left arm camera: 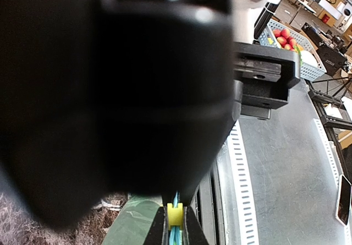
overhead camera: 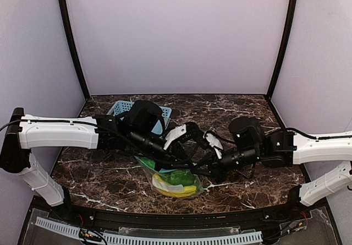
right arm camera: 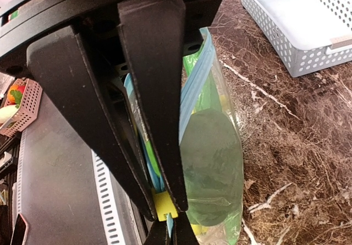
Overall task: Place the food in the zip-top bag and seal the zipper
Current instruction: Zip the zipper of the food storage bag.
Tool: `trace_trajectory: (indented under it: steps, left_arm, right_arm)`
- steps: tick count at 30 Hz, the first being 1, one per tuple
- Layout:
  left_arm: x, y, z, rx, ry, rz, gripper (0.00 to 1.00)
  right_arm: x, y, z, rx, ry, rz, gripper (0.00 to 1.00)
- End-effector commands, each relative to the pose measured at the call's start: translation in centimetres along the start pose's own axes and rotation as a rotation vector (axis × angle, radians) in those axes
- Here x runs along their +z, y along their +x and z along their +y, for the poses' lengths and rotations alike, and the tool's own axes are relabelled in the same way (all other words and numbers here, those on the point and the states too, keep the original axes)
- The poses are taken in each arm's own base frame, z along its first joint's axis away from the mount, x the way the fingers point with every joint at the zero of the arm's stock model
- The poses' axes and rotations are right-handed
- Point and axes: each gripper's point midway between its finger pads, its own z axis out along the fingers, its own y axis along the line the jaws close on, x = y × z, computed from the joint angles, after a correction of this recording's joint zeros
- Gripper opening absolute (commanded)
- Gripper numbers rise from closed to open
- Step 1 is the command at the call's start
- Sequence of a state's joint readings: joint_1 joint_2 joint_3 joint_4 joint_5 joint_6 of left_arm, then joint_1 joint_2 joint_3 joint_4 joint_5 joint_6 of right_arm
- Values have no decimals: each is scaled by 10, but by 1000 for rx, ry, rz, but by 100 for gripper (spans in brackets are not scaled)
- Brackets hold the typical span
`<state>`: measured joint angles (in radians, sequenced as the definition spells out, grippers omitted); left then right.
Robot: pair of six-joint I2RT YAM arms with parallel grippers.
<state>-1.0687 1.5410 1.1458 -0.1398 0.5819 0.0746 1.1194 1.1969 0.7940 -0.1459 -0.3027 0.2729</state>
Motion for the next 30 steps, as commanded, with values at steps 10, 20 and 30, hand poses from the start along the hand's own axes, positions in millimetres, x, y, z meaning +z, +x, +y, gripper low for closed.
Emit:
trace_trajectory:
  steps: [10, 20, 30]
  left_arm:
    - [-12, 20, 3, -29, -66, 68, 1]
    - [-19, 28, 13, -22, -127, 114, 1]
    - [-26, 32, 19, -21, -169, 129, 1]
  right_arm:
    - [-12, -10, -41, 81, 206, -74, 0]
    - [-26, -6, -62, 136, 304, -87, 0]
    - [-31, -3, -69, 160, 343, -94, 0]
